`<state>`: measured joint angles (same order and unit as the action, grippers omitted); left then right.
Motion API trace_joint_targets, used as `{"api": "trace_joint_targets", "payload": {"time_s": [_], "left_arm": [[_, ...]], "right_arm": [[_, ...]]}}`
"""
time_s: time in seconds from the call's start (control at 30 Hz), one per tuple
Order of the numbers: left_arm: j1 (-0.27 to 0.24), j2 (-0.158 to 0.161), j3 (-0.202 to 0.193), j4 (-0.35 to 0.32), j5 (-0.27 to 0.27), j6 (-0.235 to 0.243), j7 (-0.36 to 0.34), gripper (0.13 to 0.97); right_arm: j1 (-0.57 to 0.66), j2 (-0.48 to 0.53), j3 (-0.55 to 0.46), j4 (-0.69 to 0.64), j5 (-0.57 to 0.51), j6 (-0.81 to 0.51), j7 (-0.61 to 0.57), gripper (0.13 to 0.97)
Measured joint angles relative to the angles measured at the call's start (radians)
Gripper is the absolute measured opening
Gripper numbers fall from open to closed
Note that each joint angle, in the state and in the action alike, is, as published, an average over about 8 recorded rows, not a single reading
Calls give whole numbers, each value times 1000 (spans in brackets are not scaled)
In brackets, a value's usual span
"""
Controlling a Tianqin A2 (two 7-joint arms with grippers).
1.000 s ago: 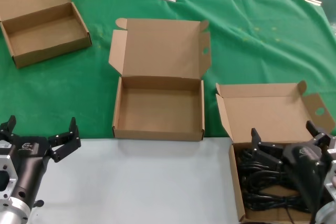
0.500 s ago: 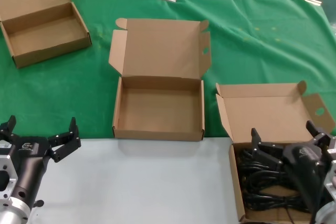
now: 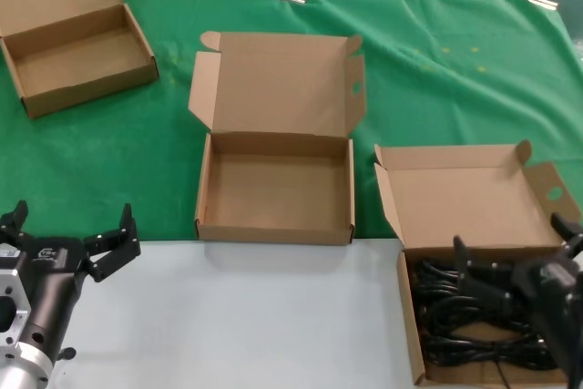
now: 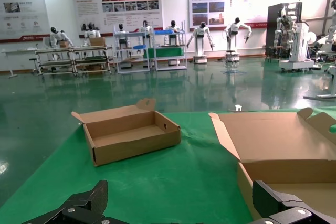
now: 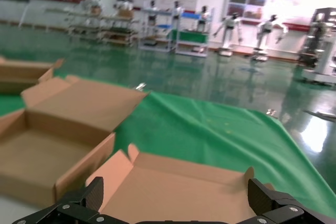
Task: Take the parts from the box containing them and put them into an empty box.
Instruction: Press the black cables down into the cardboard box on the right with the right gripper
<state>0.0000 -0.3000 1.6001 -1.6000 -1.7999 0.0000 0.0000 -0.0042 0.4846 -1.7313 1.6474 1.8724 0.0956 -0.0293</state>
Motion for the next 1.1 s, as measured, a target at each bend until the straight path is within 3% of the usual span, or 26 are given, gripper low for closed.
{"api": "trace_joint_targets", "payload": {"time_s": [0.23, 0.6, 0.83, 1.1], "left_arm": [[0, 0, 0, 0, 0, 0, 0, 966], [0, 0, 0, 0, 0, 0, 0, 966], [0, 0, 0, 0, 0, 0, 0, 966], [0, 0, 0, 0, 0, 0, 0, 966]], "right_arm": [[35, 223, -206, 18, 193, 118, -154, 966], [295, 532, -674, 16, 560, 228, -604, 966], [491, 603, -900, -11, 767, 259, -855, 966], [625, 597, -1004, -54, 865, 264, -1011, 966]]}}
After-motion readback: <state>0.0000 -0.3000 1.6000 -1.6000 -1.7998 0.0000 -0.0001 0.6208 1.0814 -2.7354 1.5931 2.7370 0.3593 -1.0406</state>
